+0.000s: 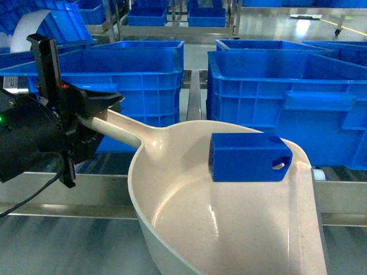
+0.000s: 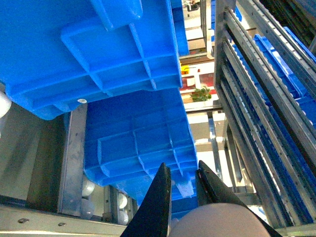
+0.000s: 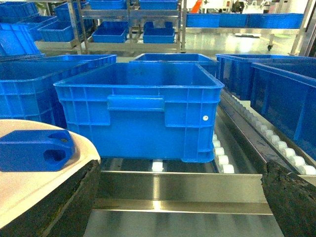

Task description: Place part in tray to right shelf

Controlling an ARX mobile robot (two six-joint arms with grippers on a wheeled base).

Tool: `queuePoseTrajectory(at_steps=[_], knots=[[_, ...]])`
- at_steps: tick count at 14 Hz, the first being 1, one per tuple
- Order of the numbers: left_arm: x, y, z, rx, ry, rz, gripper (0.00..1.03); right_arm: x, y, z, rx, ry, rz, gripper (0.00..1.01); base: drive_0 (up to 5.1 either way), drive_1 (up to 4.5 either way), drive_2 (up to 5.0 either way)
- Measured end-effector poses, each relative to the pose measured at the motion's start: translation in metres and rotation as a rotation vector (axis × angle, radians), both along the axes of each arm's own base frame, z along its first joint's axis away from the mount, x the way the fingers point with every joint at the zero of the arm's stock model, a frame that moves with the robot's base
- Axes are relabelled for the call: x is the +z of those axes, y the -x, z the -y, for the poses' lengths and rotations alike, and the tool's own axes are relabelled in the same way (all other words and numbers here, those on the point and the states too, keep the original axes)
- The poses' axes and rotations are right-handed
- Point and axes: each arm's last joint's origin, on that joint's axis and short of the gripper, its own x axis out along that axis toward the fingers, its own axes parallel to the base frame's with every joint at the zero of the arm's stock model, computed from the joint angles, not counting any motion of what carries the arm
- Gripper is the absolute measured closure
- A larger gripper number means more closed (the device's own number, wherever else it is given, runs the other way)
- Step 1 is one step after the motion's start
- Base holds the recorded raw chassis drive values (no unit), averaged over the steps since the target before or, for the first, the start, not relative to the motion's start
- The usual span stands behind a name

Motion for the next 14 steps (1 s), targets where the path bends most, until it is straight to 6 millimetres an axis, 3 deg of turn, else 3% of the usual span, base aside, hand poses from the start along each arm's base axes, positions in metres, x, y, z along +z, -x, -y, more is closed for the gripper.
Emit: queuePoseTrajectory(at_steps=[14], knots=[[0.0000, 0.0000, 0.0000, 0.000, 0.000, 0.000, 0.90, 0.0000, 0.0000, 0.0000, 0.000, 0.000, 0.000, 0.03, 0.0, 0.00, 0.0]])
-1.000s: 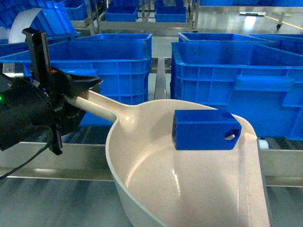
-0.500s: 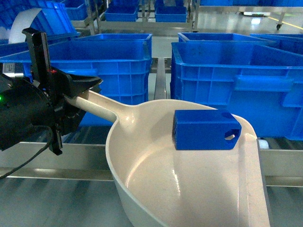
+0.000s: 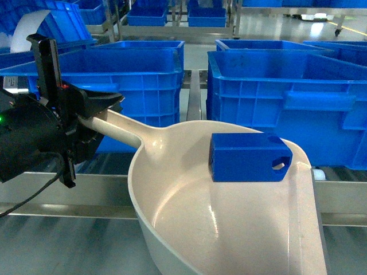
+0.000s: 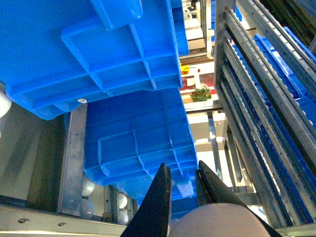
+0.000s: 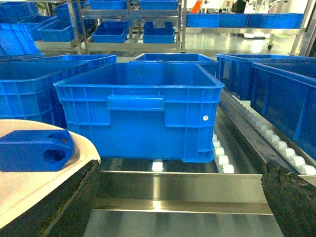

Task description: Place part in tray to right shelf

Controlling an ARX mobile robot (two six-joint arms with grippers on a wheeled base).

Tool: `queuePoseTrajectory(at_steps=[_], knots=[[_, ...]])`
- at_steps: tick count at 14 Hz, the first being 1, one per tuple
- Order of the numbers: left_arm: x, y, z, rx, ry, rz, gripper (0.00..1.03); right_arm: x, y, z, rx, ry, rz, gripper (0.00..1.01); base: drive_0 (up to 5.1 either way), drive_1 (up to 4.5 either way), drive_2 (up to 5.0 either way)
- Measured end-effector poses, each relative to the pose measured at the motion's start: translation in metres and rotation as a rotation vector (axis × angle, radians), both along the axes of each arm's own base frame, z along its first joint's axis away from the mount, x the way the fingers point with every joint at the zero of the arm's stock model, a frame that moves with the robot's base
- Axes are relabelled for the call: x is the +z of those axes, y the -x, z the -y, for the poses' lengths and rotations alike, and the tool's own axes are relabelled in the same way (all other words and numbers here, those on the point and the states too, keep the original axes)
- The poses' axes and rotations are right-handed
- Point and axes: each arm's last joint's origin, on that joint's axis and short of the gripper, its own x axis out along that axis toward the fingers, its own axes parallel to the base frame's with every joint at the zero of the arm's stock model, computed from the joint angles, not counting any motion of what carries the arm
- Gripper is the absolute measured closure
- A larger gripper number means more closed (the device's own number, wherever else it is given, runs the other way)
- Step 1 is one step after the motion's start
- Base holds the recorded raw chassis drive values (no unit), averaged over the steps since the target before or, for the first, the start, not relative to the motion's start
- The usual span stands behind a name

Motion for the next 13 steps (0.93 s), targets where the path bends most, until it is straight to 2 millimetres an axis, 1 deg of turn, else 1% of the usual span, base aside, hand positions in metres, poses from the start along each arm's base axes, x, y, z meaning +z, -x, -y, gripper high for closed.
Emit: queuePoseTrajectory(at_steps=[3, 4, 5, 6, 7, 9, 10, 11, 12, 13], knots=[[0.000, 0.000, 0.000, 0.000, 0.000, 0.000, 0.90, 0.000, 0.000, 0.000, 0.000, 0.000, 0.000, 0.03, 0.0, 0.00, 0.0], [0.002, 0.001, 0.003, 0.086, -0.043, -0.094, 0.90, 0.000, 0.000, 0.000, 0.000, 0.000, 0.000, 0.03, 0.0, 0.00, 0.0], [0.009, 0.005, 0.003, 0.205, -0.111, -0.103, 0.90, 0.000, 0.000, 0.000, 0.000, 0.000, 0.000, 0.03, 0.0, 0.00, 0.0], [0.025, 0.005, -0.001, 0.269, -0.097, -0.016, 0.90, 0.000, 0.000, 0.000, 0.000, 0.000, 0.000, 0.03, 0.0, 0.00, 0.0], [0.036, 0.005, -0.006, 0.293, -0.073, 0.039, 0.90, 0.000, 0.000, 0.000, 0.000, 0.000, 0.000, 0.03, 0.0, 0.00, 0.0], [0.040, 0.006, -0.014, 0.301, -0.041, 0.083, 0.90, 0.000, 0.000, 0.000, 0.000, 0.000, 0.000, 0.03, 0.0, 0.00, 0.0], [0.047, 0.007, -0.014, 0.279, -0.025, 0.115, 0.90, 0.000, 0.000, 0.000, 0.000, 0.000, 0.000, 0.03, 0.0, 0.00, 0.0], [0.059, 0.007, -0.016, 0.273, -0.003, 0.148, 0.90, 0.000, 0.000, 0.000, 0.000, 0.000, 0.000, 0.03, 0.0, 0.00, 0.0], [0.073, 0.002, -0.019, 0.285, 0.024, 0.180, 0.90, 0.000, 0.000, 0.000, 0.000, 0.000, 0.000, 0.03, 0.0, 0.00, 0.0], [0.089, -0.012, -0.031, 0.323, 0.047, 0.200, 0.90, 0.000, 0.000, 0.000, 0.000, 0.000, 0.000, 0.03, 0.0, 0.00, 0.0]])
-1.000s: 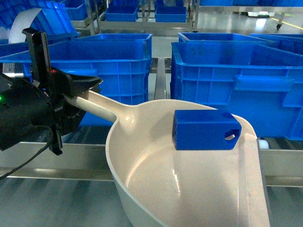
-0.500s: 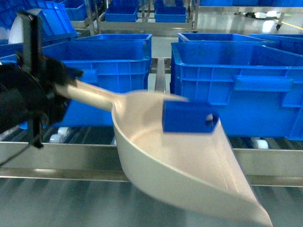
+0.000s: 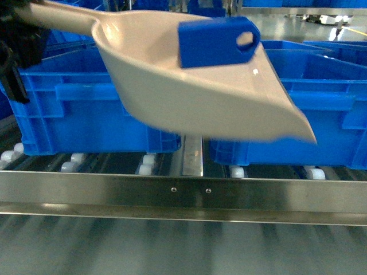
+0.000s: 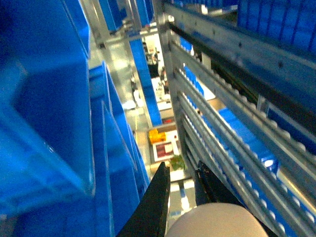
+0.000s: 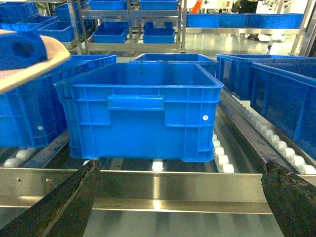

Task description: Place part in tray to right shelf

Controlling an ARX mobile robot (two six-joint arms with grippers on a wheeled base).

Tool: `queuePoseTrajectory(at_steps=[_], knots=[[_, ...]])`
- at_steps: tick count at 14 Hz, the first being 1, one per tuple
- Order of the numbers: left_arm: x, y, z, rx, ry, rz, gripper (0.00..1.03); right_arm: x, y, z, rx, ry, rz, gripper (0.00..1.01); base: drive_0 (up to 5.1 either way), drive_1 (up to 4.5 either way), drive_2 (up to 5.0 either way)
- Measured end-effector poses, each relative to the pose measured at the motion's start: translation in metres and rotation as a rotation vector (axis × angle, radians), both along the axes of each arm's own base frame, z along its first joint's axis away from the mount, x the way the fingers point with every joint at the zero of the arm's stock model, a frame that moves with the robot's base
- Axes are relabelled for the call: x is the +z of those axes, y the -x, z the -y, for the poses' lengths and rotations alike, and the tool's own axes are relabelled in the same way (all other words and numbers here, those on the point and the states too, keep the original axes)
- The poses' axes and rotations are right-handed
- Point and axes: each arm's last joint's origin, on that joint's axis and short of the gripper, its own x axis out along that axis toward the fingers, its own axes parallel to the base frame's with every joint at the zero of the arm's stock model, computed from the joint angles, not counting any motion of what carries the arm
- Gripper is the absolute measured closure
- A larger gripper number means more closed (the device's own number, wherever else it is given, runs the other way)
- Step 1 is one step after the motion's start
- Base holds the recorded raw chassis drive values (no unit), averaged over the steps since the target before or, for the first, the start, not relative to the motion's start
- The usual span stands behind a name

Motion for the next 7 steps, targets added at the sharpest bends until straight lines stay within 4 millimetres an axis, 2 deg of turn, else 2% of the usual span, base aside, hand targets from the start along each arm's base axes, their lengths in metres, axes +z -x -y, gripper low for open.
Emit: queuePoseTrajectory(at_steps=[2, 3, 5, 7], knots=[[0.031, -0.028, -0.034, 0.160, 0.013, -0.013, 0.90, 0.000, 0.000, 0.000, 0.000, 0.000, 0.000, 0.03, 0.0, 0.00, 0.0], [0.048, -0.037, -0.038, 0.266, 0.019, -0.034, 0.90, 0.000, 0.000, 0.000, 0.000, 0.000, 0.000, 0.03, 0.0, 0.00, 0.0], [0.087, -0.062, -0.033, 0.416, -0.041, -0.063, 0.90, 0.000, 0.000, 0.000, 0.000, 0.000, -0.001, 0.03, 0.0, 0.00, 0.0], [0.120, -0.095, -0.021, 0.656, -0.215, -0.118, 0.90, 0.000, 0.000, 0.000, 0.000, 0.000, 0.000, 0.03, 0.0, 0.00, 0.0]])
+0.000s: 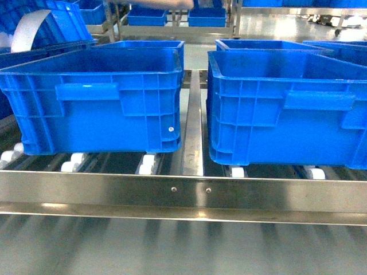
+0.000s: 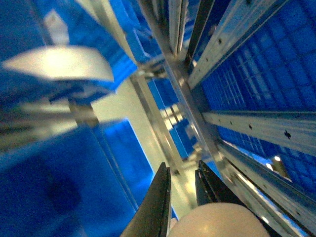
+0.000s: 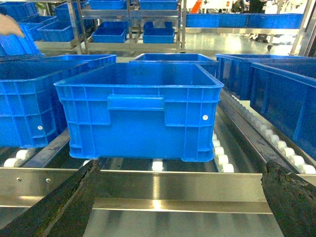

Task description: Place part in tray to right shelf

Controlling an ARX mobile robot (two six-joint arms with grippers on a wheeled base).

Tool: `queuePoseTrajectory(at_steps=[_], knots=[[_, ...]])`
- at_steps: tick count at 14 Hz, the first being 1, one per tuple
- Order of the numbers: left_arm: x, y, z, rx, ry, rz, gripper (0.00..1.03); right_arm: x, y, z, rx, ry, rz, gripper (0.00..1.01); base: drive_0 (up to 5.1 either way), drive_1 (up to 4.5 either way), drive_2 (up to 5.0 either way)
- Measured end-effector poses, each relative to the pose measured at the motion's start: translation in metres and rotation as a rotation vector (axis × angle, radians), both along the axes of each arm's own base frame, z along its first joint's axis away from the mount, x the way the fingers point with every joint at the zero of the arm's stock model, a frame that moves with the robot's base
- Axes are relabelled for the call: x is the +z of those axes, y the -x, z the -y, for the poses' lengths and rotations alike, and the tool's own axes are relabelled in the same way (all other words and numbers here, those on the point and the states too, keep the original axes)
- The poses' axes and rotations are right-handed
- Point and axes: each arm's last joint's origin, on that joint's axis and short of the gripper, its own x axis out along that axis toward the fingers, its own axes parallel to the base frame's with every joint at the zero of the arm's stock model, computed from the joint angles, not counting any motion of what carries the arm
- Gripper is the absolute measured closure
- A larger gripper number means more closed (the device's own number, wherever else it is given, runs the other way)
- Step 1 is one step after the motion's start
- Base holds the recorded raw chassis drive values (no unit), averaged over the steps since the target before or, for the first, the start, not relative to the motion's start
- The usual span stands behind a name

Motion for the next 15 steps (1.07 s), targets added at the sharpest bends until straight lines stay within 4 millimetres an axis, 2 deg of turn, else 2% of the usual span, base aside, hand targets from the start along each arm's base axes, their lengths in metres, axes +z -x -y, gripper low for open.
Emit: queuePoseTrajectory(at_steps=[2, 4, 7, 10, 11, 12, 15], knots=[[0.010, -0.001, 0.006, 0.189, -0.206, -0.073, 0.90, 0.000, 0.000, 0.000, 0.000, 0.000, 0.000, 0.03, 0.0, 0.00, 0.0], [0.017, 0.006, 0.012, 0.245, -0.307, -0.101, 0.90, 0.000, 0.000, 0.000, 0.000, 0.000, 0.000, 0.03, 0.0, 0.00, 0.0], [0.012, 0.011, 0.017, 0.225, -0.376, -0.146, 0.90, 0.000, 0.000, 0.000, 0.000, 0.000, 0.000, 0.03, 0.0, 0.00, 0.0], [0.011, 0.024, 0.019, 0.104, -0.351, -0.115, 0.90, 0.000, 0.000, 0.000, 0.000, 0.000, 0.000, 0.03, 0.0, 0.00, 0.0], [0.007, 0.035, 0.018, 0.012, -0.315, -0.097, 0.90, 0.000, 0.000, 0.000, 0.000, 0.000, 0.000, 0.03, 0.0, 0.00, 0.0], [-0.002, 0.055, 0.017, -0.140, -0.229, -0.015, 0.90, 0.000, 0.000, 0.000, 0.000, 0.000, 0.000, 0.03, 0.0, 0.00, 0.0], [-0.018, 0.099, 0.011, -0.364, -0.091, 0.127, 0.90, 0.000, 0.000, 0.000, 0.000, 0.000, 0.000, 0.03, 0.0, 0.00, 0.0]])
